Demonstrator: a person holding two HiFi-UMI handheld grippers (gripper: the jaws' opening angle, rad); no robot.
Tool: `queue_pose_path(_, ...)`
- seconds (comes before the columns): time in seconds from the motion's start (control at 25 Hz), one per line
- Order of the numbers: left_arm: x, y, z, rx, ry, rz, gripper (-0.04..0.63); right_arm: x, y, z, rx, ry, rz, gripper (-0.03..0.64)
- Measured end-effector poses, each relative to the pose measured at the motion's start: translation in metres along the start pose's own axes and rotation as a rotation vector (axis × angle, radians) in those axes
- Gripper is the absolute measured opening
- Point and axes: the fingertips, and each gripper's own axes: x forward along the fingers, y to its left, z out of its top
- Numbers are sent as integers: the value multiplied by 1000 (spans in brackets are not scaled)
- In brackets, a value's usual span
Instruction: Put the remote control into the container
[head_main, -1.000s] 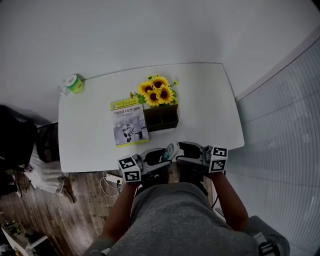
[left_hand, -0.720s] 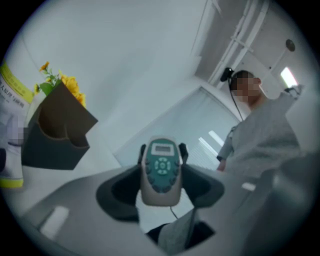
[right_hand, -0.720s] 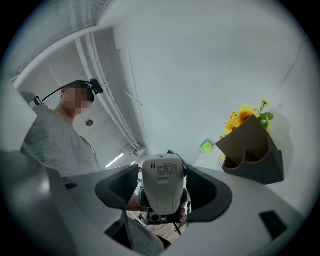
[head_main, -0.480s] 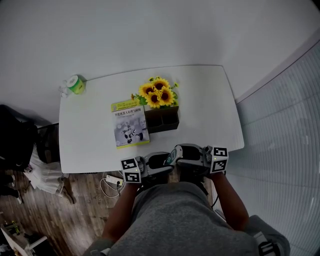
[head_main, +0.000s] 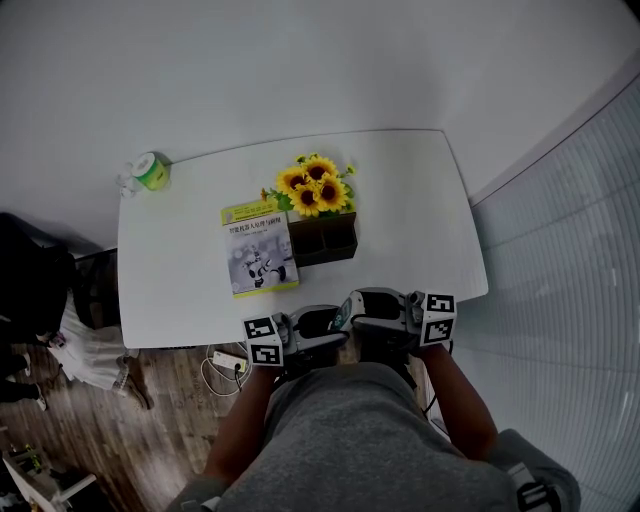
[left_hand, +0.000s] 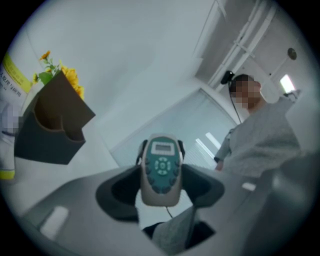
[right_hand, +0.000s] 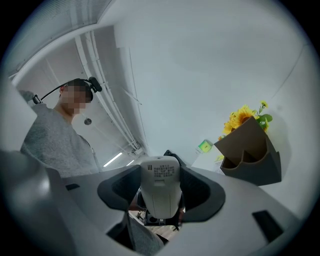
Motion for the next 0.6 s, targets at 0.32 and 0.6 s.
queue_pose_path(0.32,-6,-2,2,8,-30,22,253,7,-1,-3,11,39,18,258)
queue_pose_path(0.6,-27,17,14,10,-91,134,319,6,-14,7,-24,18,-32,258)
